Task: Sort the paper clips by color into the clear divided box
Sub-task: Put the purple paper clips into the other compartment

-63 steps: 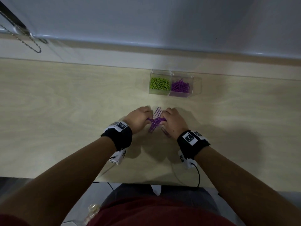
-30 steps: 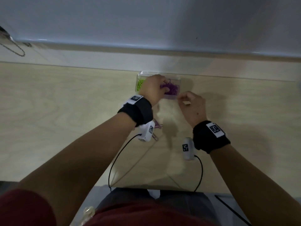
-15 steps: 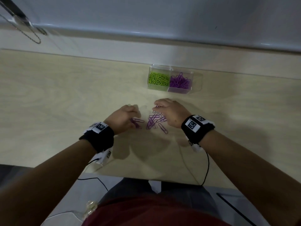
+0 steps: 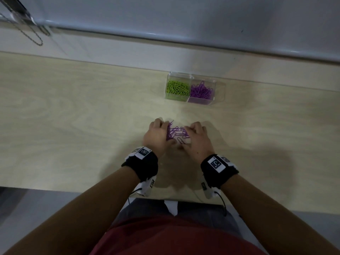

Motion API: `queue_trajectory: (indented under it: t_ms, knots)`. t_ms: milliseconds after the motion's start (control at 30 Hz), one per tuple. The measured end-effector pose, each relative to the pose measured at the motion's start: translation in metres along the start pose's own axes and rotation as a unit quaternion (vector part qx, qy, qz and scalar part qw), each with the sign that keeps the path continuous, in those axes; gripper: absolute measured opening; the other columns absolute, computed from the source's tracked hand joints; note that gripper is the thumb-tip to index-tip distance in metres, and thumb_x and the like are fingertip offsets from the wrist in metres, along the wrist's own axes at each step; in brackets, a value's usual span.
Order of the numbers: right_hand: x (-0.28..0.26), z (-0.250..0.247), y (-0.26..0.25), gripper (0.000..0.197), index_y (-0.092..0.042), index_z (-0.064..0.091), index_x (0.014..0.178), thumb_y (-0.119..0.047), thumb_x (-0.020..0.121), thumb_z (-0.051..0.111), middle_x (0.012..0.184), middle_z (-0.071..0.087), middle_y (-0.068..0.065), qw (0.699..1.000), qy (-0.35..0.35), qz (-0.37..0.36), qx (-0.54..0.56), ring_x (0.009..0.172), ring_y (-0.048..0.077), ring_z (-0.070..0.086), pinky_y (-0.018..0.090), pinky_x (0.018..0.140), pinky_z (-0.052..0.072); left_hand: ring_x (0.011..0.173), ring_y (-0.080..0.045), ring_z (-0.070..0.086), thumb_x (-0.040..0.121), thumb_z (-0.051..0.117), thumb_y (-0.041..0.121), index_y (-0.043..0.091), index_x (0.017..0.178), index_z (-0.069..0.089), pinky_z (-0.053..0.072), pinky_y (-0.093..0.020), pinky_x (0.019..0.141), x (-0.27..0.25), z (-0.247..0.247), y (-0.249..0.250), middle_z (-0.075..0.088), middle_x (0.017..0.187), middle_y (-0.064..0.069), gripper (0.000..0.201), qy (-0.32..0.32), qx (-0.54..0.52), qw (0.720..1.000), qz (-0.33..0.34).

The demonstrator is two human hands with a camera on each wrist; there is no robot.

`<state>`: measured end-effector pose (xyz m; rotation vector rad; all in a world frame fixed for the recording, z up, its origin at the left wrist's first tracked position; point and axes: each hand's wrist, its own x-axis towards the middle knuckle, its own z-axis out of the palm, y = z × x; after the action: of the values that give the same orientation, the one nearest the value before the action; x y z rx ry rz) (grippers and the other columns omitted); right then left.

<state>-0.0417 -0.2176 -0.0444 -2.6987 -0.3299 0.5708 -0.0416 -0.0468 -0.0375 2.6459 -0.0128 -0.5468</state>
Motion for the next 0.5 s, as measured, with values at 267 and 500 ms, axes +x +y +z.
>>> queue_trajectory:
  t_ms: [267,500]
  knots:
    - [0.015,-0.002,0.003,0.022,-0.006,0.061,0.108,-0.014,0.087,0.061,0.111,0.052,0.011,0.999,0.002,0.003,0.044,0.103,0.029,0.046,0.035,0.085,0.042,0.097,-0.033,0.056,0.083,0.06,0.013,0.009,0.113,0.057,0.045,-0.038,0.082,0.008,-0.016,0.002,0.057,0.107,-0.014,0.031,-0.009,-0.033,0.999,0.012]
    - [0.018,-0.007,0.001,0.017,-0.006,0.058,0.101,-0.005,0.084,0.056,0.108,0.054,0.012,1.0,-0.018,0.012,0.021,0.099,0.03,0.046,0.036,0.08,0.04,0.109,-0.036,0.046,0.088,0.042,0.003,0.002,0.118,0.042,0.039,-0.04,0.093,0.02,-0.006,0.005,0.049,0.119,-0.019,0.031,-0.063,0.095,0.993,0.017]
